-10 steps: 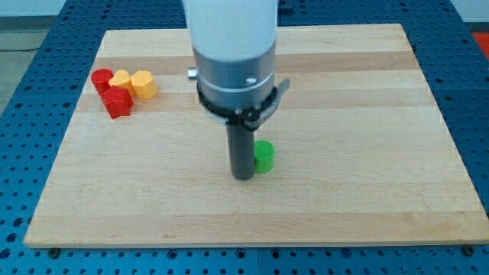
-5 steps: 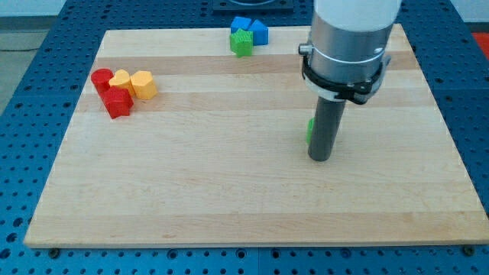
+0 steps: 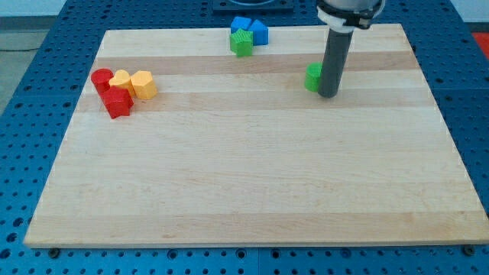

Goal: Move the green circle to the right side of the green star

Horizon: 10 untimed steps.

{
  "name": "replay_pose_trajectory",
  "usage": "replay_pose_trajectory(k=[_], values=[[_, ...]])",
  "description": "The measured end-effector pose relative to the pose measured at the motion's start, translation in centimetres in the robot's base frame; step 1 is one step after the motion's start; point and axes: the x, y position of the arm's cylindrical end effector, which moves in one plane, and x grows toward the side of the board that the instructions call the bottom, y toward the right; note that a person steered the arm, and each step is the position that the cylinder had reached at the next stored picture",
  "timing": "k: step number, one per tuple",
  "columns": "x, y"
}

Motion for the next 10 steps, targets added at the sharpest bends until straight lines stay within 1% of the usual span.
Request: replay_pose_trajectory(k=[1, 3, 5, 6, 7, 8, 9, 10], values=[[-2.5, 0.0], [-5.4, -2.6], [-4.6, -8.7], [-5.2, -9.6], [-6.0, -9.8], [-6.1, -7.5], [-6.9, -6.8], [-8.6, -6.8]])
